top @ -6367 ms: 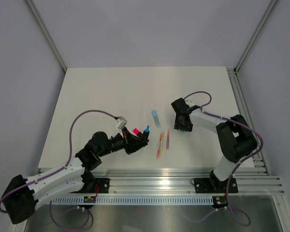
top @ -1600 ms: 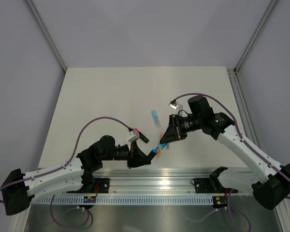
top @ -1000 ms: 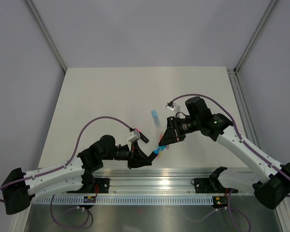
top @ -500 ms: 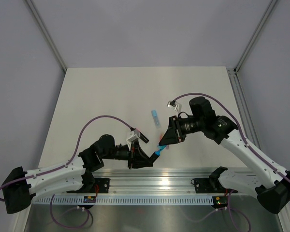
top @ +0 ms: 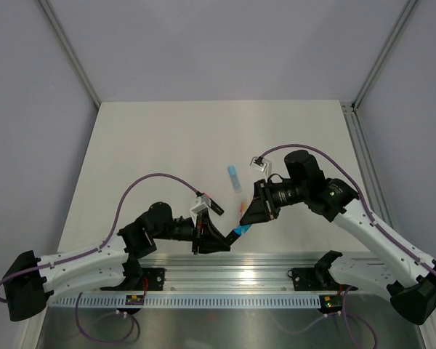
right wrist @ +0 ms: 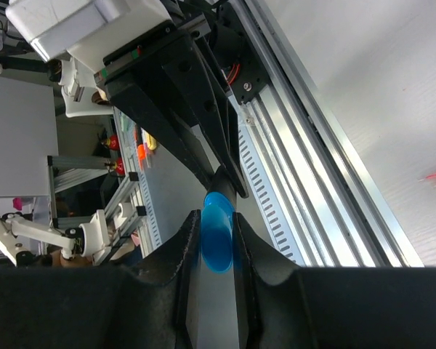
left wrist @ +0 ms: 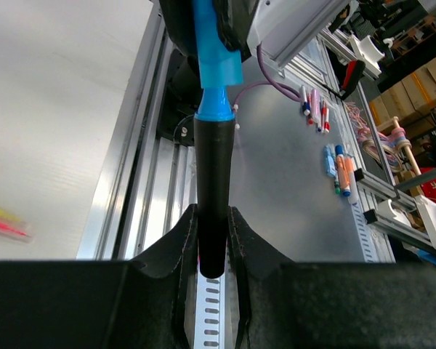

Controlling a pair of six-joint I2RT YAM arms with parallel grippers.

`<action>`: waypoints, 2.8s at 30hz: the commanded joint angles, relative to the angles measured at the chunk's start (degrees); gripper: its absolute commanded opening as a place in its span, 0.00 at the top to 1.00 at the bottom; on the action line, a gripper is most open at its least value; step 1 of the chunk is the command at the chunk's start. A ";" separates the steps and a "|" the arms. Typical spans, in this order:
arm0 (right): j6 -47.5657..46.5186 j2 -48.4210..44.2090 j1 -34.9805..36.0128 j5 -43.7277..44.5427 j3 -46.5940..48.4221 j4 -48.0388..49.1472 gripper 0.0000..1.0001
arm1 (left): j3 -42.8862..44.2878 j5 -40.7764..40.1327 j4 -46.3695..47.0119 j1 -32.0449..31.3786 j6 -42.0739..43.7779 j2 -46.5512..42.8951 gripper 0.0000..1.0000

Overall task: Insert the pens into the pen caps
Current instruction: Insert the pen cap onto the pen.

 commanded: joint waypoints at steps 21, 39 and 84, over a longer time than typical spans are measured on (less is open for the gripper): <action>3.05 -4.12 2.41 5.27 -2.98 4.46 0.96 | 3.77 -2.41 5.67 -0.10 1.23 1.20 1.00; 8.24 -9.39 7.68 8.61 -9.84 12.37 1.00 | 5.97 -0.57 10.15 0.43 -0.52 2.87 1.00; 9.73 -9.47 18.58 32.16 -23.63 19.22 1.00 | 25.48 8.57 26.67 21.87 -6.85 25.45 1.00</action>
